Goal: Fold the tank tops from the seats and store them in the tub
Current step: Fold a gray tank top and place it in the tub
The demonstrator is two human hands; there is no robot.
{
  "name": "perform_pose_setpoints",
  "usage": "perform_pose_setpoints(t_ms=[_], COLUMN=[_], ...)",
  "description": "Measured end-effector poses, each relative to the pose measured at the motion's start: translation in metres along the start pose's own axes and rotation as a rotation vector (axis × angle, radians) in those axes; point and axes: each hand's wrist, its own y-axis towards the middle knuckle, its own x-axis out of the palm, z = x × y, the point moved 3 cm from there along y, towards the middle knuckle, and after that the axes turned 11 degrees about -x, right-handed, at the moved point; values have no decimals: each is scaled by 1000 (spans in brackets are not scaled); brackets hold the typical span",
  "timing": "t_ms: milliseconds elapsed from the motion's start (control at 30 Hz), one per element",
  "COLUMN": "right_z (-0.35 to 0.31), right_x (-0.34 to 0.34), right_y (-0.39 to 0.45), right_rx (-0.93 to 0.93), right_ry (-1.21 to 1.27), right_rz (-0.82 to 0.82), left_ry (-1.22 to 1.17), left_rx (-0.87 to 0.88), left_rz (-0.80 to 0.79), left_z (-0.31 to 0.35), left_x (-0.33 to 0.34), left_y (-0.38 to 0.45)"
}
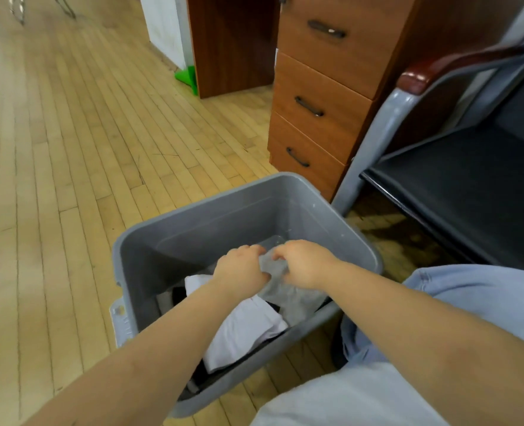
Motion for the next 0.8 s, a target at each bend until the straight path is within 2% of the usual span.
perform_pose_setpoints(t_ms=[200, 367, 467, 567, 800], right_z=[56, 109, 139, 174, 239], right_x=[-48, -88, -105, -105, -52], right_y=[-52, -128, -185, -245, -385], right_rx=[48, 189, 289, 401, 651], right_ry=[-15, 116, 100, 93, 110], right_rz=[92, 312, 427, 470, 475], left_ry=[24, 53, 78, 118, 184], left_rx=[199, 339, 432, 550, 831], left_rz=[1, 35, 92, 137, 72], left_z=[93, 177, 232, 290, 414], left_x=[-27, -42, -45, -37, 28], left_y=[8, 2, -7, -26, -90])
